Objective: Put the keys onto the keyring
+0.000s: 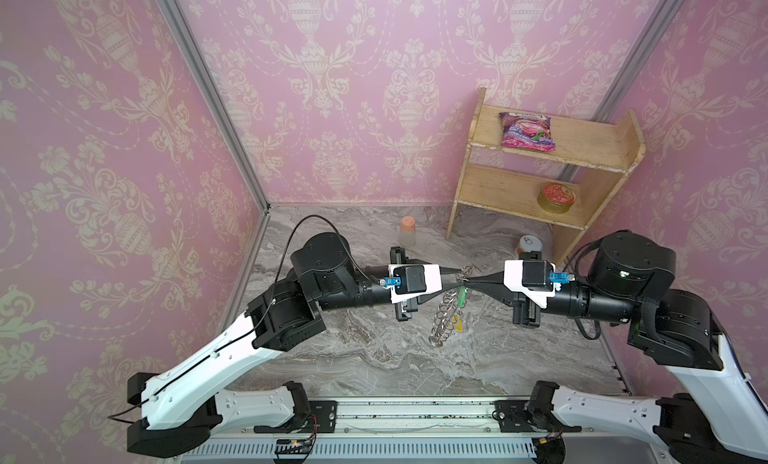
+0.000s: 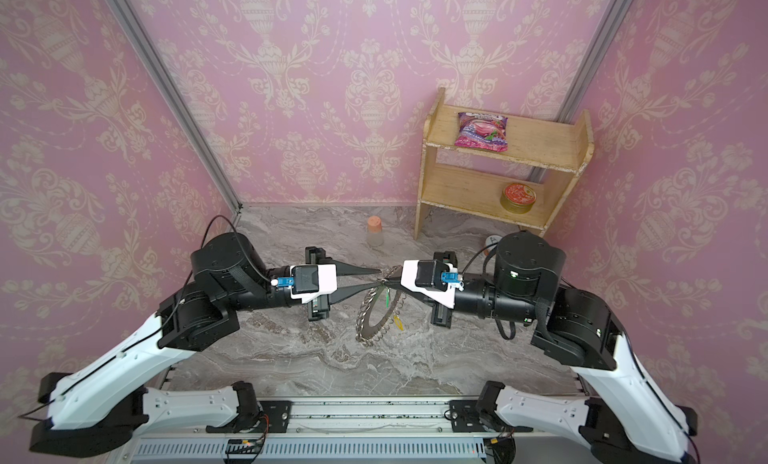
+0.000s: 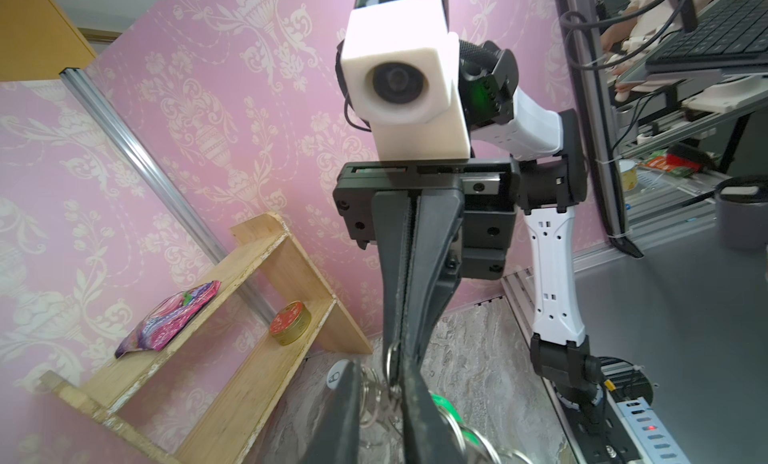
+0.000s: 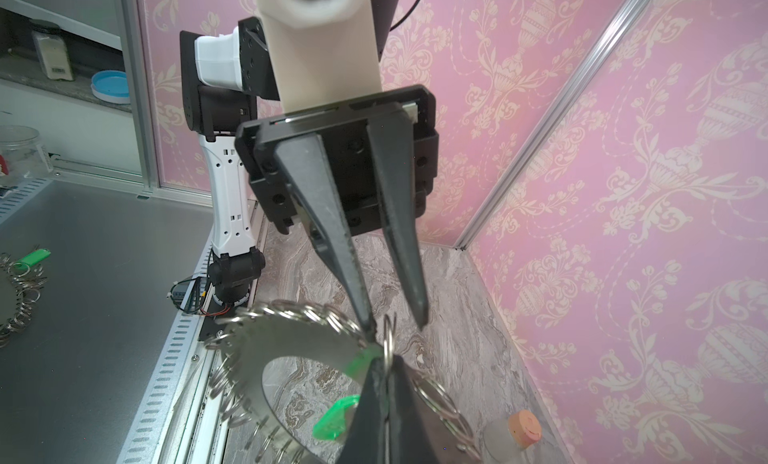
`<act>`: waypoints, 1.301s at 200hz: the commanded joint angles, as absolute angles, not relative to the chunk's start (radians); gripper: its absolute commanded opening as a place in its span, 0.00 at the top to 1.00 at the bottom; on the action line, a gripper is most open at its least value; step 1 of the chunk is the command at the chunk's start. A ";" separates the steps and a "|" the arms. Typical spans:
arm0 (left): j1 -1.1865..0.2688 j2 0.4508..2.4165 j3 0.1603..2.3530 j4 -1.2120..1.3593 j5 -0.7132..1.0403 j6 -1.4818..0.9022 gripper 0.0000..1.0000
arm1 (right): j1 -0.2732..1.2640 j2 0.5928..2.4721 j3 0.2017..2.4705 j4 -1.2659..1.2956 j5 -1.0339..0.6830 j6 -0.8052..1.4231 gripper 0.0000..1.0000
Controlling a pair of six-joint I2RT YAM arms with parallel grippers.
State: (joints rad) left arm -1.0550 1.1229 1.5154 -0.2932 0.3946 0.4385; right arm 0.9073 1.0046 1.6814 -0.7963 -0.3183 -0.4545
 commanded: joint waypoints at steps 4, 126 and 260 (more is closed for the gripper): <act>-1.046 1.095 1.512 -0.407 0.263 0.436 0.53 | 0.863 1.033 1.742 -0.897 -0.348 -0.418 1.00; -1.024 1.215 1.685 -0.666 0.313 0.391 0.68 | 0.779 1.163 1.873 -1.085 -0.460 -0.399 1.00; -1.015 1.250 1.700 -0.605 0.410 0.352 0.92 | 0.777 1.156 1.858 -1.074 -0.454 -0.405 1.00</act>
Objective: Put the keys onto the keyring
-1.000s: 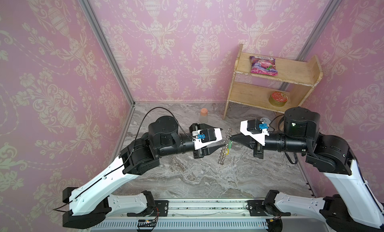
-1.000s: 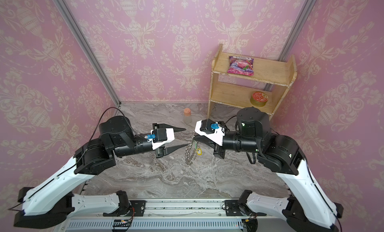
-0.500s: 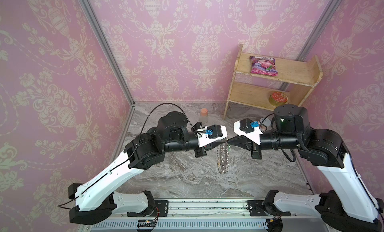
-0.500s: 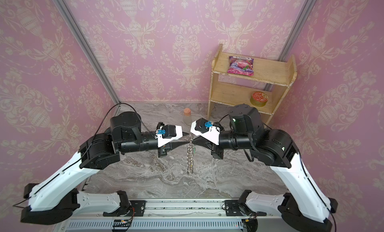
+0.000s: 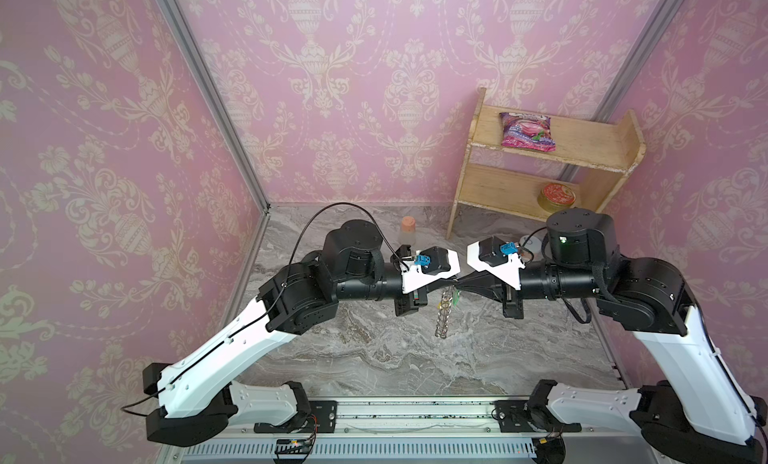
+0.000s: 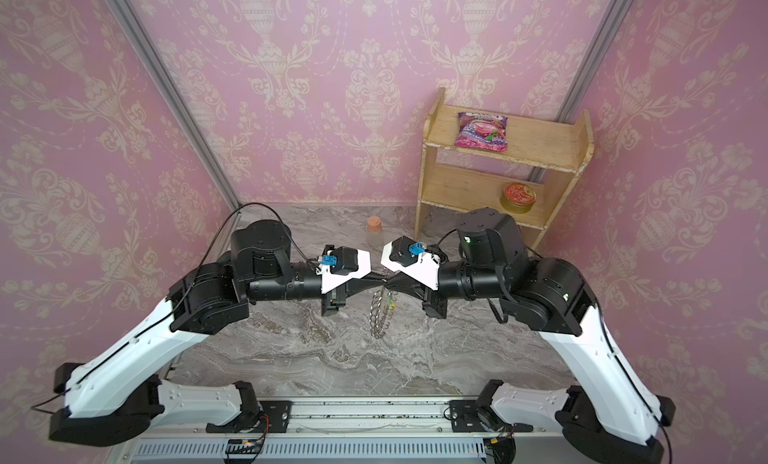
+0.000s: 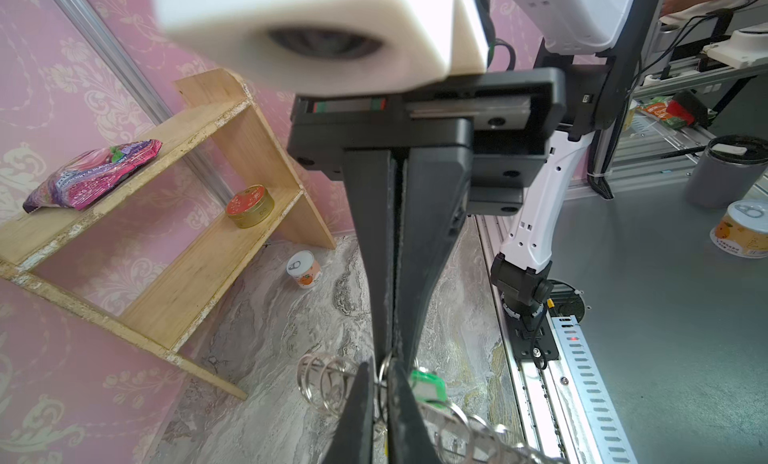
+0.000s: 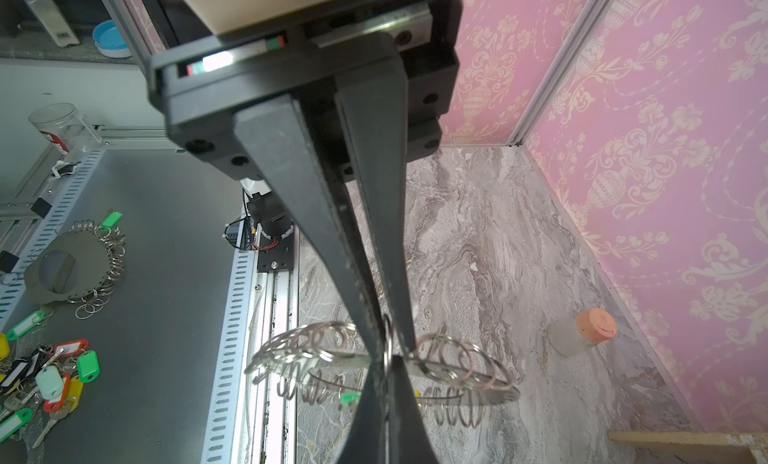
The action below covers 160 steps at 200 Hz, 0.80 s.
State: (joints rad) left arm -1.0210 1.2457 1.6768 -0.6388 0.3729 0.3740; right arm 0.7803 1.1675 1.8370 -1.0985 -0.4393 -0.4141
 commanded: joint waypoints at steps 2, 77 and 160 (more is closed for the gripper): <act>-1.015 1.250 1.700 -0.603 0.411 0.351 0.92 | 0.777 1.155 1.858 -1.074 -0.453 -0.405 1.00; -1.015 1.258 1.698 -0.588 0.445 0.342 1.00 | 0.777 1.155 1.855 -1.066 -0.466 -0.402 1.00; -0.968 1.114 1.468 -0.221 0.408 0.263 1.00 | 0.769 1.099 1.853 -1.062 -0.347 -0.375 0.69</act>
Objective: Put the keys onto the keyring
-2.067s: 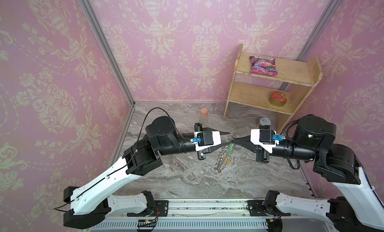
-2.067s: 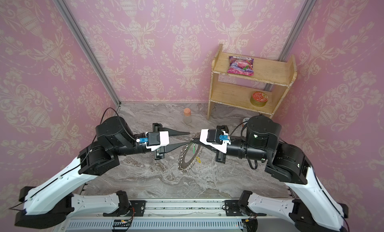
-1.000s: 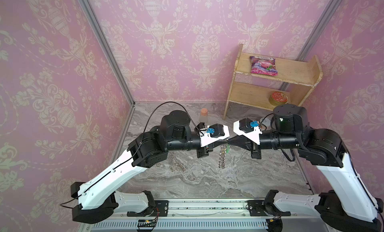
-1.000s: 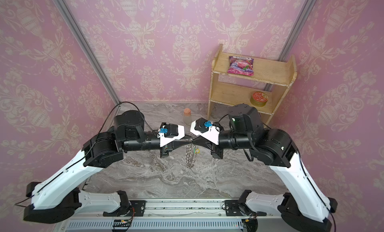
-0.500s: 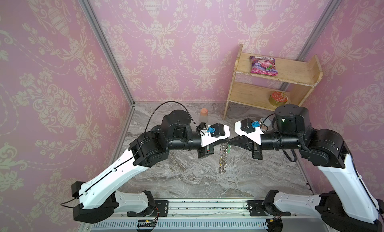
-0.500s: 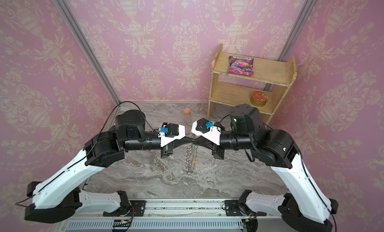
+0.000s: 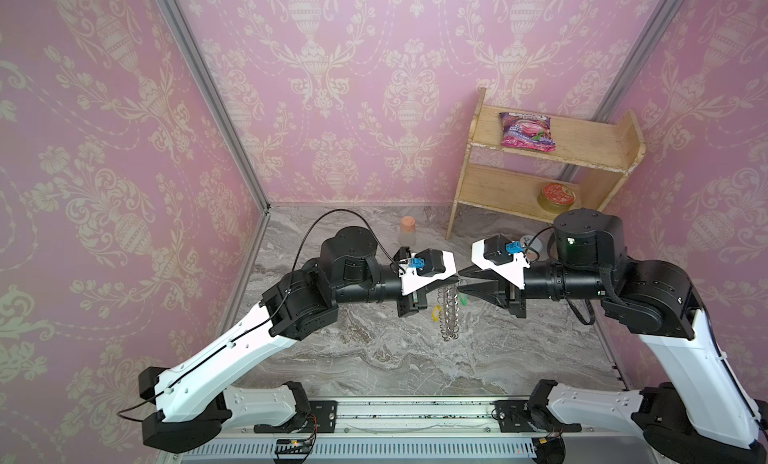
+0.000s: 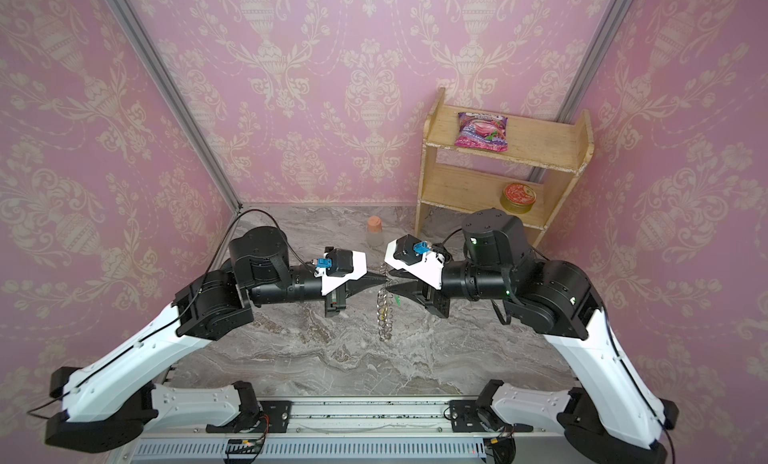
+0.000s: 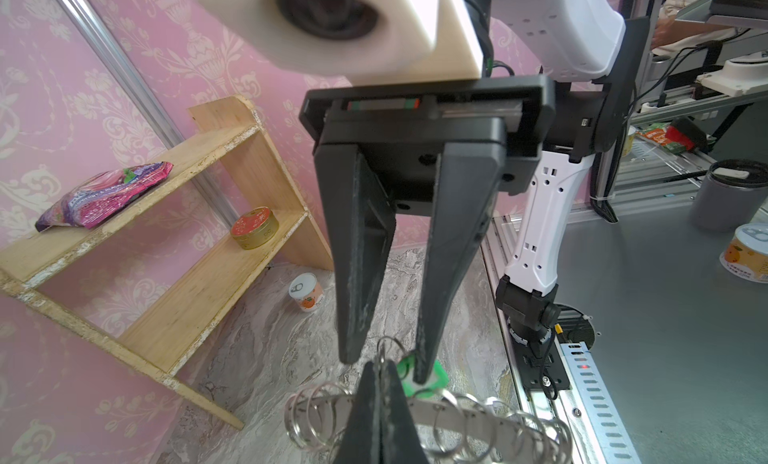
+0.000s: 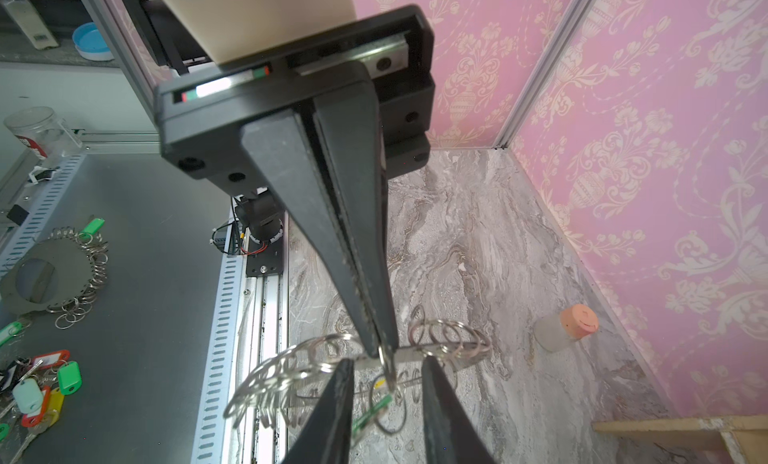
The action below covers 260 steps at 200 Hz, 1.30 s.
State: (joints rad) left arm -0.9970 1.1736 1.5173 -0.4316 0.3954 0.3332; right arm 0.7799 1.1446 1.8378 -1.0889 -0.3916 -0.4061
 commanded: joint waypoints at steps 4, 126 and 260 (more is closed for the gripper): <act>-0.964 1.110 1.458 -0.205 0.412 0.255 1.00 | 0.770 1.092 1.848 -1.054 -0.351 -0.370 0.68; -0.944 1.086 1.387 -0.080 0.495 0.216 1.00 | 0.721 1.122 1.856 -0.926 -0.479 -0.251 0.71; -0.943 1.080 1.400 -0.082 0.489 0.231 1.00 | 0.692 1.129 1.871 -0.980 -0.510 -0.255 0.89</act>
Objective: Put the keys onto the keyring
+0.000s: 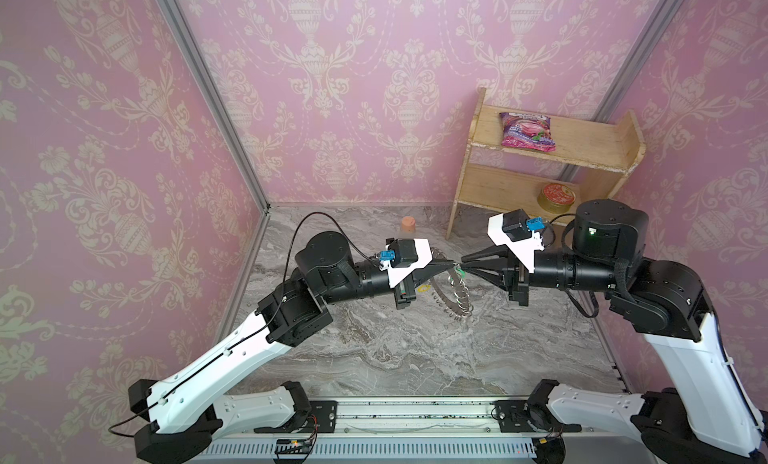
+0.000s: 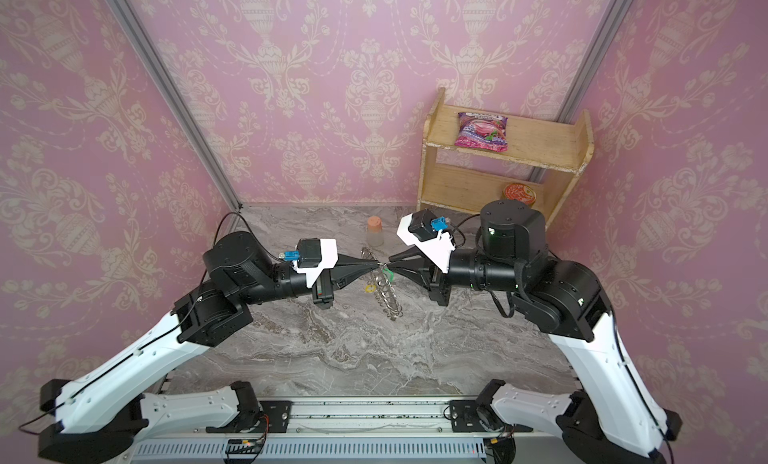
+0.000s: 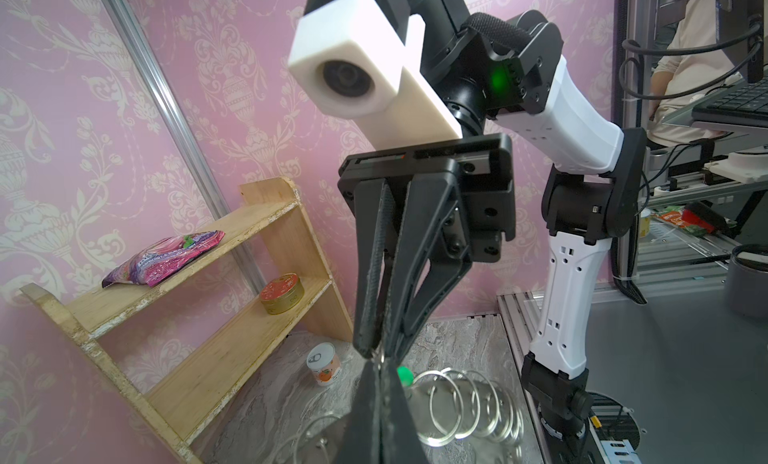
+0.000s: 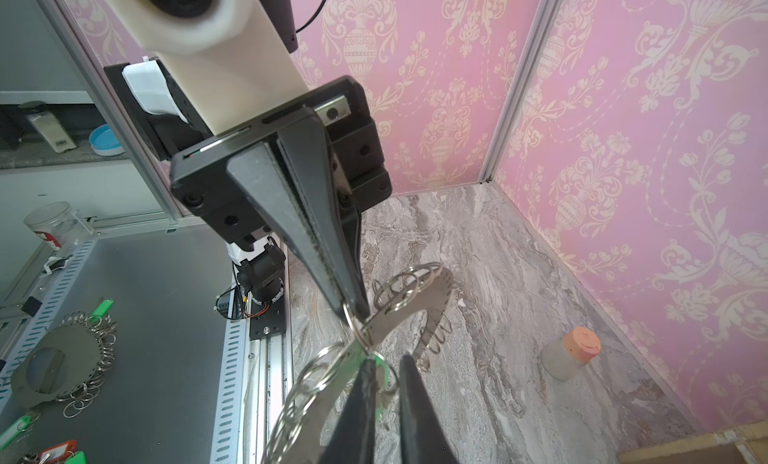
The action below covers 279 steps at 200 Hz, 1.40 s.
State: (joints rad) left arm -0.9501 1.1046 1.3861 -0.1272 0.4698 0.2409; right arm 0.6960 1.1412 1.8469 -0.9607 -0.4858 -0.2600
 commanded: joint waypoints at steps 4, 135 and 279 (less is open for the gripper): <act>-0.944 1.083 1.401 -0.081 0.489 0.231 1.00 | 0.691 1.129 1.870 -0.979 -0.515 -0.258 0.91; -0.943 1.094 1.424 -0.093 0.486 0.241 1.00 | 0.689 1.126 1.883 -1.006 -0.539 -0.279 0.74; -0.943 1.101 1.436 -0.077 0.517 0.214 1.00 | 0.686 1.163 1.876 -0.976 -0.573 -0.267 0.72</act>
State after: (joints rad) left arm -0.9501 1.1069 1.3983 -0.1265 0.4927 0.2405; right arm 0.6930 1.1503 1.8645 -0.9920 -0.5518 -0.2684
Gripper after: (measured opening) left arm 0.044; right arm 0.276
